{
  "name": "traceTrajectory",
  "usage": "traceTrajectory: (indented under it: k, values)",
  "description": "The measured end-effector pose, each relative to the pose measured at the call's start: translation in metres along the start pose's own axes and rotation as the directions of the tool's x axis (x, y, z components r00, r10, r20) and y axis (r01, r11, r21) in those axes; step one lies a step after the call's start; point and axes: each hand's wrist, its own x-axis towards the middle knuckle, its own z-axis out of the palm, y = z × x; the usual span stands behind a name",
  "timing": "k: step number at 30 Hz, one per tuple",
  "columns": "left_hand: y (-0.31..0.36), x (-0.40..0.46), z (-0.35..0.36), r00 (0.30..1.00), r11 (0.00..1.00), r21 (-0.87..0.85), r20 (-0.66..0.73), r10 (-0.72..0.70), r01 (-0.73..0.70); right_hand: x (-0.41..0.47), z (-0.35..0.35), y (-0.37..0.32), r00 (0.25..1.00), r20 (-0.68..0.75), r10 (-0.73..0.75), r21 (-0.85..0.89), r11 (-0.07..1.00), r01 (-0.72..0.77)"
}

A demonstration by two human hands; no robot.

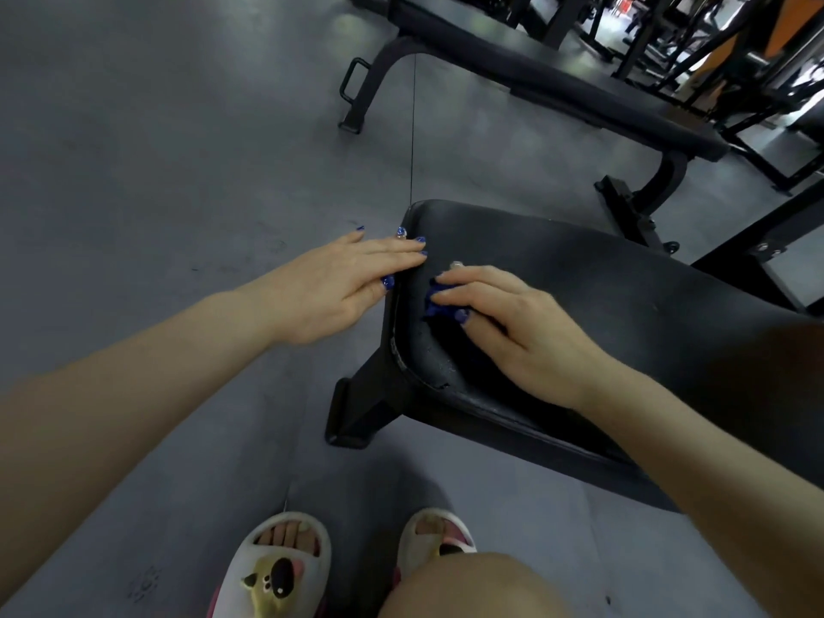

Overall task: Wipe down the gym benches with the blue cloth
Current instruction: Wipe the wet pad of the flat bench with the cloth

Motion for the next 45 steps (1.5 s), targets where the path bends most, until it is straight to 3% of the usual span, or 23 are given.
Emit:
traceTrajectory:
  k: [5,9,15,26,33,37,45]
  values:
    - [0.002,0.001,-0.006,0.999,1.0,0.024,0.034,-0.019,0.018,-0.022,0.005,-0.014,0.984,0.118,-0.133,0.007,0.991,0.133]
    - [0.007,0.002,-0.007,0.998,0.998,0.04,0.044,-0.041,0.039,-0.03,-0.002,-0.014,0.995,0.072,-0.063,-0.013,0.998,0.064]
    - [0.014,0.0,-0.007,0.996,0.994,0.102,0.07,-0.049,0.042,-0.022,0.03,-0.046,0.975,0.006,-0.223,-0.202,0.954,0.22]
    - [0.035,-0.008,0.018,0.997,0.992,0.102,0.006,0.075,-0.075,-0.122,0.008,0.012,0.991,-0.08,-0.105,-0.46,0.886,0.057]
    - [0.037,-0.01,0.016,0.998,0.993,0.096,0.008,0.062,-0.062,-0.058,0.049,-0.036,0.947,-0.193,-0.255,-0.526,0.842,0.12]
    - [0.036,-0.01,0.016,0.998,0.995,0.079,0.0,0.068,-0.068,-0.072,0.048,-0.029,0.928,-0.231,-0.293,-0.537,0.834,0.129]
    - [0.037,-0.012,0.014,0.996,0.994,0.067,0.009,0.084,-0.085,-0.149,0.021,0.021,0.955,-0.23,-0.186,-0.548,0.836,0.031]
